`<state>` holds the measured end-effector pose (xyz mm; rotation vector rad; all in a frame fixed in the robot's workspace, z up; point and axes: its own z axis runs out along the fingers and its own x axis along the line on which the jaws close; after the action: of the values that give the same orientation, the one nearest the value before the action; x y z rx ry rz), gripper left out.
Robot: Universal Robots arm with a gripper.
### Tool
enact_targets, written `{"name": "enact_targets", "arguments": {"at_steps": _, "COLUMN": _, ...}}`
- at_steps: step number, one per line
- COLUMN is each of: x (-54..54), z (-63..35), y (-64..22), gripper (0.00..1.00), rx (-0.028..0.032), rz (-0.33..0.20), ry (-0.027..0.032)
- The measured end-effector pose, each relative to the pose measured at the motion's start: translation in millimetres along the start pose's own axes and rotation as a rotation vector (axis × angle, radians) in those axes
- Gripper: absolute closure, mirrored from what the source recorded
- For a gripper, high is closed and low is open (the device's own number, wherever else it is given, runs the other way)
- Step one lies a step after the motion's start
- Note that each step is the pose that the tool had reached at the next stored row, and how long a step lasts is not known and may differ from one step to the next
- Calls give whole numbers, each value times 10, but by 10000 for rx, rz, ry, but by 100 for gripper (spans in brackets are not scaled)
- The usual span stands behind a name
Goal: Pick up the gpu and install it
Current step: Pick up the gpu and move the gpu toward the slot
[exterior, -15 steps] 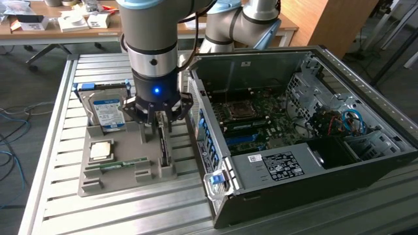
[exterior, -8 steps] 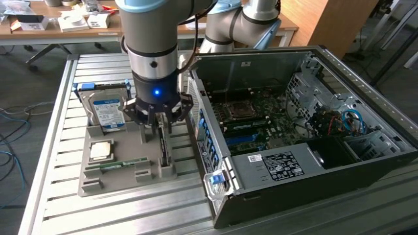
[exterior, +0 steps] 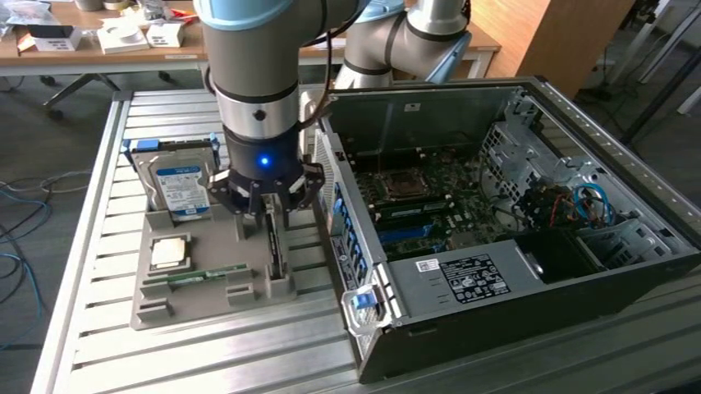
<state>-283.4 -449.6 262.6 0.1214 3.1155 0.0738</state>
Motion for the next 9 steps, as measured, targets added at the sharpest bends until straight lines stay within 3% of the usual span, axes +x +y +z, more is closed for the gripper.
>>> {"name": "enact_targets", "arguments": {"at_steps": 9, "x": 1, "z": 69, "y": -8, "gripper": 58, "rx": -3, "rz": 0, "ry": -1}}
